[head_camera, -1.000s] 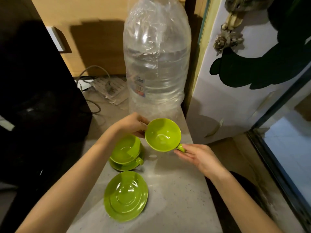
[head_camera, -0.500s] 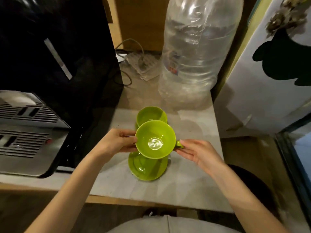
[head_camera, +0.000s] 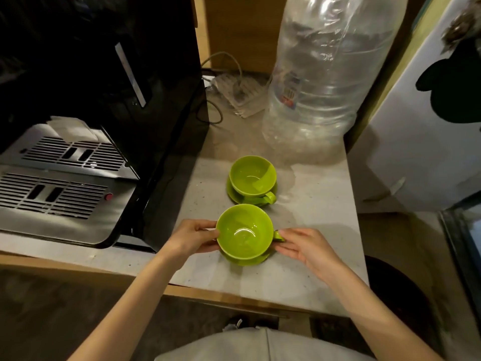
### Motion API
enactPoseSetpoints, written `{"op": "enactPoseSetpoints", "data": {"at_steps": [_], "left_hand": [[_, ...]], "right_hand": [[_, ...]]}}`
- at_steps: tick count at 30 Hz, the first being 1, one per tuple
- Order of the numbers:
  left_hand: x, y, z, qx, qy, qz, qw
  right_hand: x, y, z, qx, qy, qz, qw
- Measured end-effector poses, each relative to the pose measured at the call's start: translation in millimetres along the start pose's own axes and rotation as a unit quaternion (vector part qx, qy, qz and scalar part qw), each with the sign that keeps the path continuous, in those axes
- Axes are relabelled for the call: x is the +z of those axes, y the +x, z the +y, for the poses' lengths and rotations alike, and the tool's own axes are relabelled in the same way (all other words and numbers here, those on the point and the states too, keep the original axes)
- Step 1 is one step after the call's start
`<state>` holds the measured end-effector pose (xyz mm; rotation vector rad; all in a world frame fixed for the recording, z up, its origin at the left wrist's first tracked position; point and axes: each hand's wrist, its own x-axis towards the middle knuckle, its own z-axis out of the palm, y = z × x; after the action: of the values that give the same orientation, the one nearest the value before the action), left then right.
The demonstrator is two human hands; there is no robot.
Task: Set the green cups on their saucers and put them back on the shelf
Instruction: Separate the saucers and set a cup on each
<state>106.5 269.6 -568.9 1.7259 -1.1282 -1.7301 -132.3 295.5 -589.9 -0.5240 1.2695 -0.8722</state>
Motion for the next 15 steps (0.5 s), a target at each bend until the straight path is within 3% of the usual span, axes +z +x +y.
{"op": "enactPoseSetpoints", "data": {"at_steps": [15], "left_hand": [[5.1, 4.6, 3.9, 0.027, 0.043, 0.007, 0.999]], "right_hand": [[-4.1, -2.0, 0.4, -0.009, -0.091, 0.002, 0.996]]}}
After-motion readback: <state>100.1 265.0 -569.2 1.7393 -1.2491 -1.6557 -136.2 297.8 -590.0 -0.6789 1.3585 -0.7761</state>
